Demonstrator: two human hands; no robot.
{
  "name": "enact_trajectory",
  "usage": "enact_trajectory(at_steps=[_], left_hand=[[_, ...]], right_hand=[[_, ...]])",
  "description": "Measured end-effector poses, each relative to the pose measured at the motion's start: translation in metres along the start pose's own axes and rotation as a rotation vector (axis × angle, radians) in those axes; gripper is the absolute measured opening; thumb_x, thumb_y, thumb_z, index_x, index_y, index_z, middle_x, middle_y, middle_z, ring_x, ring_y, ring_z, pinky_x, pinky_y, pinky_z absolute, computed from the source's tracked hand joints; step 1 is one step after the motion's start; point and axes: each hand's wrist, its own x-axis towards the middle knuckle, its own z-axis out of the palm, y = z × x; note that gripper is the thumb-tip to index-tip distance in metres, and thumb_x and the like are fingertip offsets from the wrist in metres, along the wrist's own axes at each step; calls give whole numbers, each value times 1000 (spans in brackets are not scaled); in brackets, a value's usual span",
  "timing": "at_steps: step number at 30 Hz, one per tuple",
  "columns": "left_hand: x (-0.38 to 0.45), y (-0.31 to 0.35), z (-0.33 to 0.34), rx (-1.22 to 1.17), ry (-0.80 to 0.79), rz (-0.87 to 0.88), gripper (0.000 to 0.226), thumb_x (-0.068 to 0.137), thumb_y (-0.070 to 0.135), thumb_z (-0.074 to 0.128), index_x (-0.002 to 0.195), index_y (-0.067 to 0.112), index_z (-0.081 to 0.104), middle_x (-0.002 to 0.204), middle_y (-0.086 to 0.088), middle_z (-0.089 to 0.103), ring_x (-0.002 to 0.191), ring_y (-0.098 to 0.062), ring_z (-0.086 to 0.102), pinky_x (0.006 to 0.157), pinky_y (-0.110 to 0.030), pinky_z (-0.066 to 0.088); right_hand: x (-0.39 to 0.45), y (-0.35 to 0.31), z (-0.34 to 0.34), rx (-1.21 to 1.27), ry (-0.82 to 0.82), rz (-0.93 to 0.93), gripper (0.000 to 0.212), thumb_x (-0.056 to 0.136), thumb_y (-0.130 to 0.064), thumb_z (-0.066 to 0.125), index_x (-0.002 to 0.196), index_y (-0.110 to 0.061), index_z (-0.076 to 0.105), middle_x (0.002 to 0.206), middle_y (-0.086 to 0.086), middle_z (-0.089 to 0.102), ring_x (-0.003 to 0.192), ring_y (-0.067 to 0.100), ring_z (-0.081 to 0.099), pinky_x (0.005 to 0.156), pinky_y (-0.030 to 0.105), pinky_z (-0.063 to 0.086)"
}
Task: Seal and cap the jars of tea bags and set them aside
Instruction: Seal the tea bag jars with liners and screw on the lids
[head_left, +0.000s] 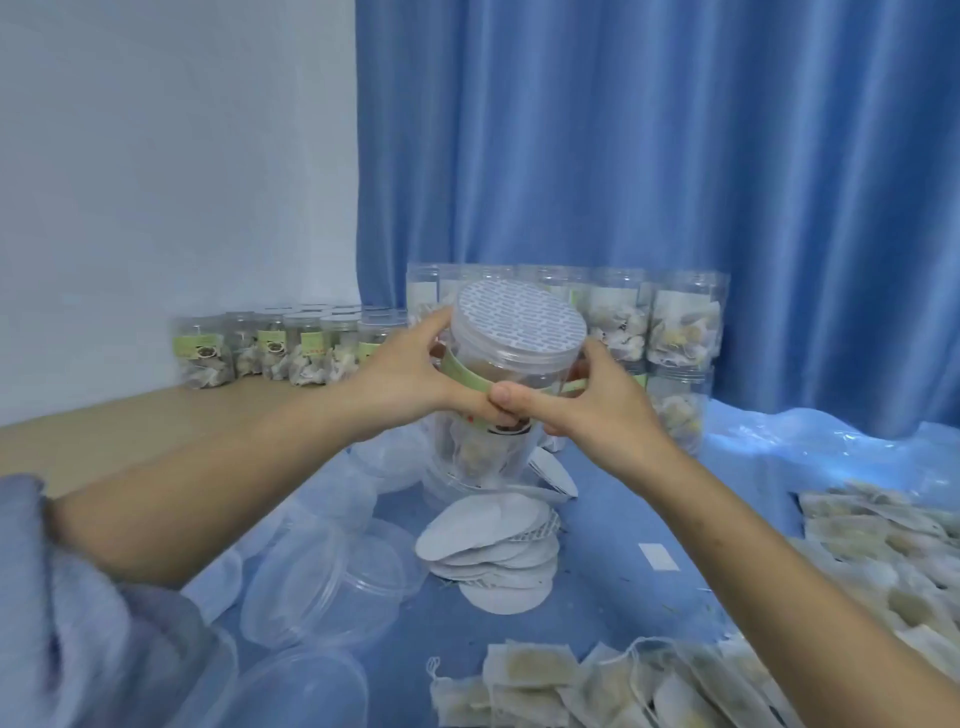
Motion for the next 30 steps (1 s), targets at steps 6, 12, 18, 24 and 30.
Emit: enact_trajectory(at_steps=[6,12,18,24,30], left_hand=[[-43,-34,-94,-14,136,-75,90,44,16,93,122,36,51,106,11,65,97,-6,61,73,-14,51],[-98,-83,-182,-96,323,-210,55,52,9,87,104,13,69,102,-3,73,98,-18,66,87,-31,50],[-134,-140,-226,-207,377,-325,50,60,5,82,106,17,69,101,-4,73,100,-17,66,90,-29,51],[-140,-183,-235,-313,341,-412,61,64,7,82,120,22,63,90,-14,60,82,-14,55,76,-23,44],[-127,-221,-242,-360,369,-443,67,60,5,83,123,15,60,59,4,59,65,-7,60,69,-24,53]], right_hand=[[19,-53,92,-106,-63,-185,78,52,-59,82,118,-29,57,113,-11,57,104,2,53,86,12,45],[30,-98,207,-63,-182,-206,71,56,-61,79,116,-27,61,115,0,52,113,14,49,91,23,43],[27,-109,291,-96,-316,-189,75,54,-70,73,114,-26,63,112,-3,64,109,17,56,86,30,47],[28,-100,331,-78,-413,-142,88,48,-71,75,120,-24,60,122,-4,62,117,12,54,98,34,47],[37,-77,361,2,-476,-44,61,55,-63,77,105,-29,66,105,-11,69,101,1,61,83,22,52]])
